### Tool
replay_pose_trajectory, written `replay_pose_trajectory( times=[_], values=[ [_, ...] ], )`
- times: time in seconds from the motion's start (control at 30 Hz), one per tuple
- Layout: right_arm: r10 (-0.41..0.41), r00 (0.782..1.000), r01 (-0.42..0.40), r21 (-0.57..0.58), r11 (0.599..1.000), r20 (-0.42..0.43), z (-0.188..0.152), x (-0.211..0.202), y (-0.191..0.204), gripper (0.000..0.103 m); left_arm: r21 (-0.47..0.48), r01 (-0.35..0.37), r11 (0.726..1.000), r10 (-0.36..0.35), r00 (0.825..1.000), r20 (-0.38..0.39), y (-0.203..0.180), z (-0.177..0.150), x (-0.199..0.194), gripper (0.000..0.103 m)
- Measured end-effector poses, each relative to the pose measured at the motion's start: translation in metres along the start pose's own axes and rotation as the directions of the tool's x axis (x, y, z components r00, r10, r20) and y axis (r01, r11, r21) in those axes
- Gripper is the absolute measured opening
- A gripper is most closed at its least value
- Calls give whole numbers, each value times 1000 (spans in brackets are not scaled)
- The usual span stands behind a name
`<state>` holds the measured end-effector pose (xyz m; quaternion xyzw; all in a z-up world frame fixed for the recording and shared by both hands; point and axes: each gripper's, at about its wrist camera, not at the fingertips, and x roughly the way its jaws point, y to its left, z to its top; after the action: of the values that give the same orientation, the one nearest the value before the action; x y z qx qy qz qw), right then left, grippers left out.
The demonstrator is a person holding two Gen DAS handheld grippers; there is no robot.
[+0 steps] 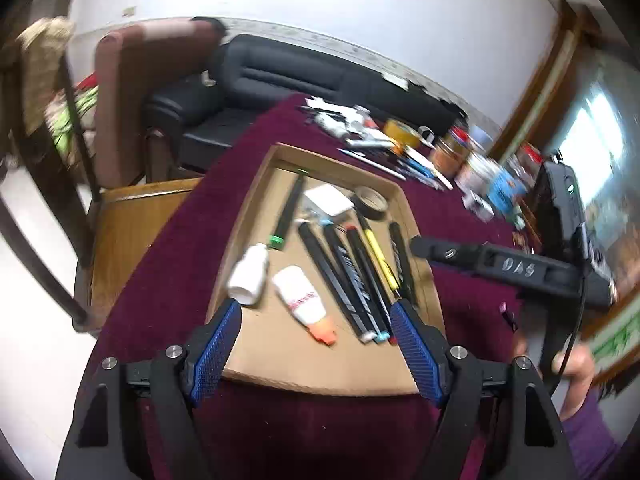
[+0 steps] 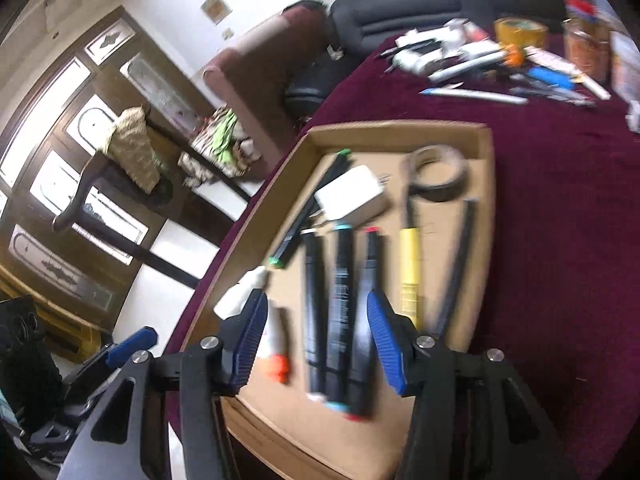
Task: Organize rigid objects
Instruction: 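Move both open tools back toward the remaining markers on the table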
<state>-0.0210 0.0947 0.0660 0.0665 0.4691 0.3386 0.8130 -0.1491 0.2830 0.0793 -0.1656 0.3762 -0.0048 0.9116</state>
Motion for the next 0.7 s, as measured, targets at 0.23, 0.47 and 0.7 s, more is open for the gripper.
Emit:
replay_pose_trajectory(
  times=[0.23,0.47,0.7],
  values=[
    [-205,971,193,103,976,122,-42,-85,-92,56,164,133,977,-124,990,-63,-56,-18,4,80],
    [-336,927,261,358,896,166,-109,-170,-198,56,272,219,937,-187,973,-139,-118,-33,18,80],
    [-313,943,247,387,889,116,-146,-171,-218,57,298,261,918,-193,952,-238,-159,-51,43,80]
  ],
)
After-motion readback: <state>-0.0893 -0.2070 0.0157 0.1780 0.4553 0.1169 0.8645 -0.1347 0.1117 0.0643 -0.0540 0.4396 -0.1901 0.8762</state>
